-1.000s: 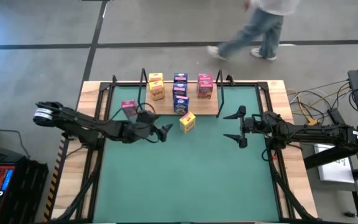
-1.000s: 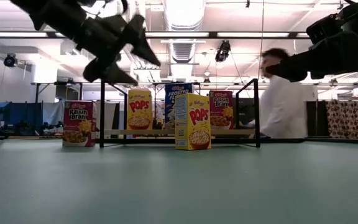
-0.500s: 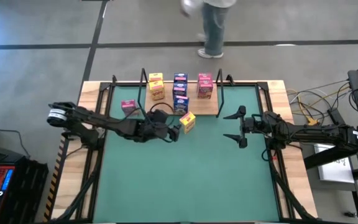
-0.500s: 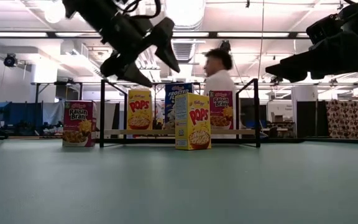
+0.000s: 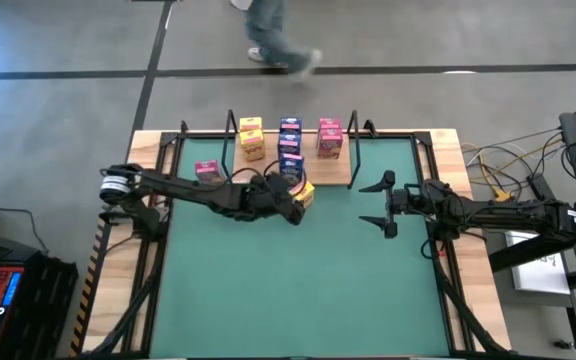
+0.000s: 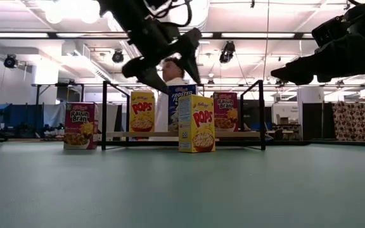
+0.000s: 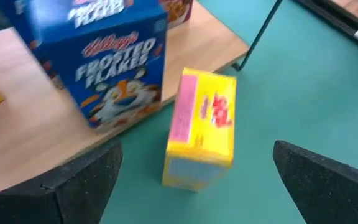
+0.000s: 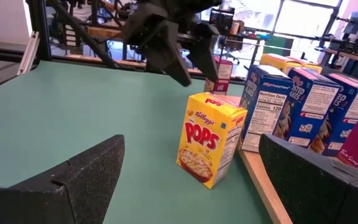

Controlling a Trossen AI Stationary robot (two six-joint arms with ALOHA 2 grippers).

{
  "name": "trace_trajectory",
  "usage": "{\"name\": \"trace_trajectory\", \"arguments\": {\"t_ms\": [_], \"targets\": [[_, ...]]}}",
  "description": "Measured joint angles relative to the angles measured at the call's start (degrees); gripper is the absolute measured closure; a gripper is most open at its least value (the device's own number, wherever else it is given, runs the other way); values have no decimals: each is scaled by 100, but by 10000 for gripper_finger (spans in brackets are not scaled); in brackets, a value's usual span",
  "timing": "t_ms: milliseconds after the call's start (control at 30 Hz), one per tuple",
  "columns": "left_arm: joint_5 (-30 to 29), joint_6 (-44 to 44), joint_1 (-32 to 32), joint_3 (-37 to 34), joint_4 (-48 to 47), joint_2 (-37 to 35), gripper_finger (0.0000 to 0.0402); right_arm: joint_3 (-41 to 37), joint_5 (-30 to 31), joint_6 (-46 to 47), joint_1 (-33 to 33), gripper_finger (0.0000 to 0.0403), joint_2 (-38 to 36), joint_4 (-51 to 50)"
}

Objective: Stack cereal on shelf
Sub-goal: Put the yellow cereal box on the shelf aligned with the other yellow cereal boxes

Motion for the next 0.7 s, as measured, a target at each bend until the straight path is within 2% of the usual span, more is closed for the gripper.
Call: {"name": "trace_trajectory", "arguments": {"t_ms": [167, 500, 700], "targets": [[399, 343, 232, 284, 12, 303, 1, 0, 0, 0, -1, 41, 0, -11], [417, 560, 409, 386, -30, 612, 1, 0, -4, 4, -1, 41, 0, -40], [419, 1314, 409, 421, 31, 831, 2, 0, -2, 1, -1, 41, 0, -40]]}}
